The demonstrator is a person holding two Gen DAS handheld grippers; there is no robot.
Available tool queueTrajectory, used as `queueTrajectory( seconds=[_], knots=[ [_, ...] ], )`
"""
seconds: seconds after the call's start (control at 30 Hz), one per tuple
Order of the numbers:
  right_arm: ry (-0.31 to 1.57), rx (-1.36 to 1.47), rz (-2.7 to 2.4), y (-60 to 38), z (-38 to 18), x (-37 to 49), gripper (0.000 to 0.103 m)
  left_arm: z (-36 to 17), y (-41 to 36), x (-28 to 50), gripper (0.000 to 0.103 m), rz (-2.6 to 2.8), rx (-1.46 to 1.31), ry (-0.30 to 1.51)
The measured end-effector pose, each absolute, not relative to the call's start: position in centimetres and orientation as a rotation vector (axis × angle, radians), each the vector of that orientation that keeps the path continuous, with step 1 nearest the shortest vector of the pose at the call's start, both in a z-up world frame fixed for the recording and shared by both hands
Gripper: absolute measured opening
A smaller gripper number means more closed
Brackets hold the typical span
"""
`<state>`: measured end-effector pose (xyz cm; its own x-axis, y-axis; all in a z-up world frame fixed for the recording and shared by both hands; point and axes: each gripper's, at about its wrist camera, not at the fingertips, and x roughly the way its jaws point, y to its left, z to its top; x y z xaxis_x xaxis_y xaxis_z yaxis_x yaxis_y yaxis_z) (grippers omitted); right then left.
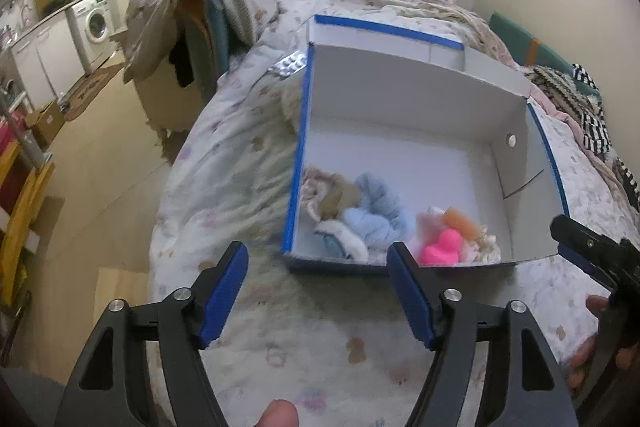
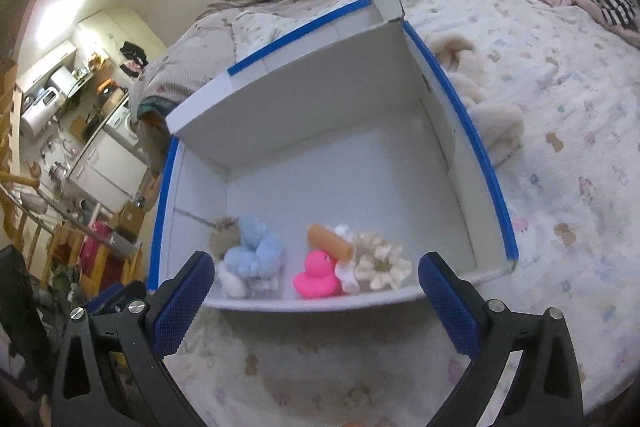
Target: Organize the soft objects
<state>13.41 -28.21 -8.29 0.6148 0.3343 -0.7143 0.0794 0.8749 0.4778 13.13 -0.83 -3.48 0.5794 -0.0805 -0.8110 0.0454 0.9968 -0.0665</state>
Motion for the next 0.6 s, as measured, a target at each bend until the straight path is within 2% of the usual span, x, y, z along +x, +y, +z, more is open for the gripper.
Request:
queueTrajectory(
  seconds=[0.33,0.43,0.6],
  knots=[
    [0.885,0.484,0.132,-28.1,-7.6,9.8,0.103,-3.2,1.4,9.4,0.096,-0.003,-0.098,0.93],
    [0.859,0.453,0.114,-27.6,-7.1,8.6,0.103,-1.6,2.3,7.6,0.102,-0.02,-0.148,0.829],
    [0.782,0.424,0.107,-26.9,-6.1,6.5,0.103,1.2,1.9,5.0,0.102,-0.002,-0.091,0.631]
  ],
)
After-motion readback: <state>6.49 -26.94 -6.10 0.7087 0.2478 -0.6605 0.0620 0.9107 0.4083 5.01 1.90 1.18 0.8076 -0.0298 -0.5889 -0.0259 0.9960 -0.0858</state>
